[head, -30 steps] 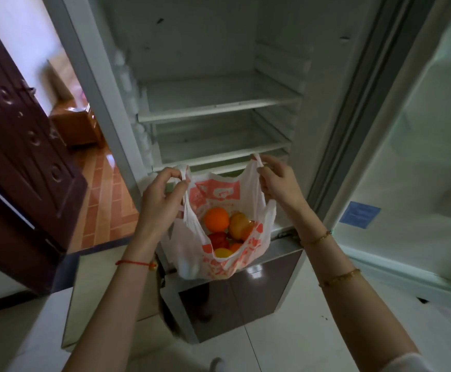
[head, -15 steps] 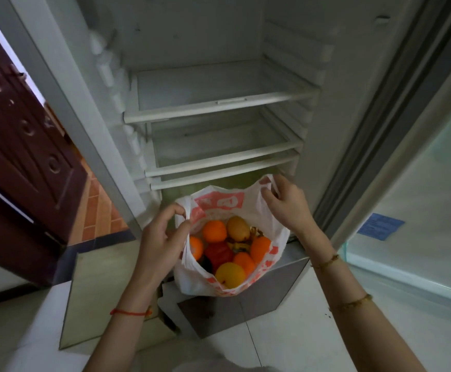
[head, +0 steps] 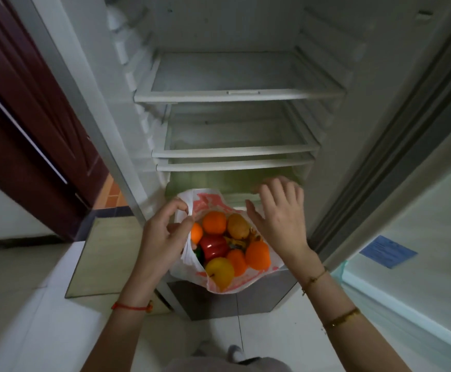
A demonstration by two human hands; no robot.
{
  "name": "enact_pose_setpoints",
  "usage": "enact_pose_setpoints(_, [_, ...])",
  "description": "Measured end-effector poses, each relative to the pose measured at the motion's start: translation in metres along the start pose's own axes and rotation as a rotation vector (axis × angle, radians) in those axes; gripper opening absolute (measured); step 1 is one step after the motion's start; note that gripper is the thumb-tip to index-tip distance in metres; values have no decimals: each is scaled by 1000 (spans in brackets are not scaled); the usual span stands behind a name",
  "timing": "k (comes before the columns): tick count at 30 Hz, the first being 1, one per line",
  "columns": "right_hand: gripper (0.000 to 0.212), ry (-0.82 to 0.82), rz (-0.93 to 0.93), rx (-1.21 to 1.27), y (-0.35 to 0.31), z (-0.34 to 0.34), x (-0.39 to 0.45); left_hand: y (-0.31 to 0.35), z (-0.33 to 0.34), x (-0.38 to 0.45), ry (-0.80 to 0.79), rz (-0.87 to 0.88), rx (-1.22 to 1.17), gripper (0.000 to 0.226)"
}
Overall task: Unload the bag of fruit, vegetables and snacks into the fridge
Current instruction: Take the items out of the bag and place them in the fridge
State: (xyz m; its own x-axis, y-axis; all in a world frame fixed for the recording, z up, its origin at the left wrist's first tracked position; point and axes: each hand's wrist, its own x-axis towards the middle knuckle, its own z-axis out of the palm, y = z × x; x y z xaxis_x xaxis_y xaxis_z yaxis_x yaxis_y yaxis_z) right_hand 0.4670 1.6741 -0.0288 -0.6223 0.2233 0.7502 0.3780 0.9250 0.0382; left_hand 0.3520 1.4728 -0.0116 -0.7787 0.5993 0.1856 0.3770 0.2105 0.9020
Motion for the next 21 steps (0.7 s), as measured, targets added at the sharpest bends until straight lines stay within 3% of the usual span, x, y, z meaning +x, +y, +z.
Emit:
enact_pose_setpoints(2, [15,-58,-172,125,6,8,-5,0,4,-2,21,-19,6,15])
enact_pose_setpoints(6, [14,-370,-415,281,21,27,-14,-2,11,-6,71,-21,21,6])
enact_pose_setpoints(9, [13,-783,-369,260,31,32,-17,0,14,-10,103,-32,13,5])
enact_pose_setpoints(11, [35,-980,-240,152,39,40,-21,1,17,-12,114,-46,21,6])
enact_pose_setpoints(14, [78,-1061,-66,88,51,56,-22,5,23,-14,120,-64,35,12])
enact_pose_setpoints(16, [101,-1072,-123,-60,55,66,-22,6,27,-14,117,-67,34,10])
enact_pose_setpoints(21, [114,-1047,-218,-171,58,78,-27,4,25,-13,115,-66,37,14])
